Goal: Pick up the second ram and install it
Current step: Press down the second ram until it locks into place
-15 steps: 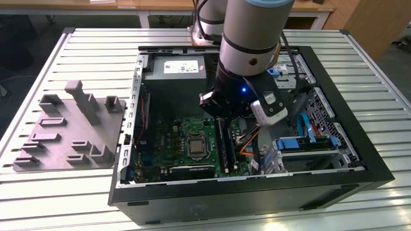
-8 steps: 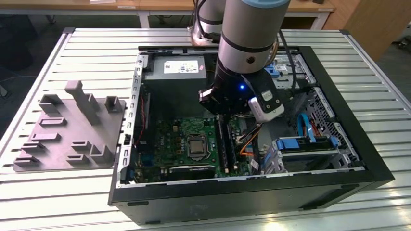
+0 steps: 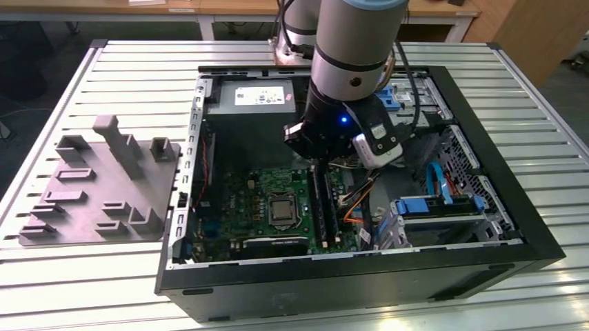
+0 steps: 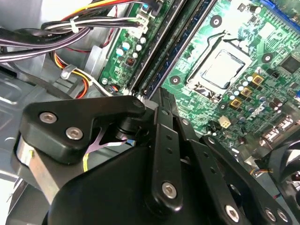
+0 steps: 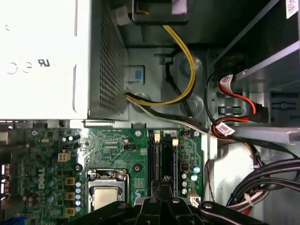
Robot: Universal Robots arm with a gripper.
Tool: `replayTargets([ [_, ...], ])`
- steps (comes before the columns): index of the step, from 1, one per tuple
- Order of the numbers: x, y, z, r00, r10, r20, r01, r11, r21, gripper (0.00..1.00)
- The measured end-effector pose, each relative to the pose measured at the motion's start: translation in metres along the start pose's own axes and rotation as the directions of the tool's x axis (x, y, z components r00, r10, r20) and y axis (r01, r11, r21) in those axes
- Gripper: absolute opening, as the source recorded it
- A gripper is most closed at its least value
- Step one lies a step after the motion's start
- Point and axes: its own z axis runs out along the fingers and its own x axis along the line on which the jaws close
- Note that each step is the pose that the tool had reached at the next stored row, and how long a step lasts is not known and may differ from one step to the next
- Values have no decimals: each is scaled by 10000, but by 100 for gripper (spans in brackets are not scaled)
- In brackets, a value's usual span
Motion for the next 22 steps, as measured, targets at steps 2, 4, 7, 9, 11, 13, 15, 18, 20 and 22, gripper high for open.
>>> replayTargets([
  [2,0,11,30,10000,2,2,-2,10000,49,10],
  [4,1,31,61,10000,2,5,-2,10000,53,10],
  [7,3,78,98,10000,2,7,-2,10000,52,10],
  [9,4,110,126,10000,2,8,-2,10000,50,10],
  [11,7,129,150,10000,2,8,-2,10000,49,10],
  [13,8,131,173,10000,1,8,-1,10000,62,10],
  [15,8,132,201,10000,2,9,-2,10000,62,10],
  [18,8,136,214,10000,1,9,-1,10000,64,10],
  [20,8,138,215,10000,1,8,-1,10000,65,10],
  [22,10,160,228,10000,3,9,-3,10000,63,10],
])
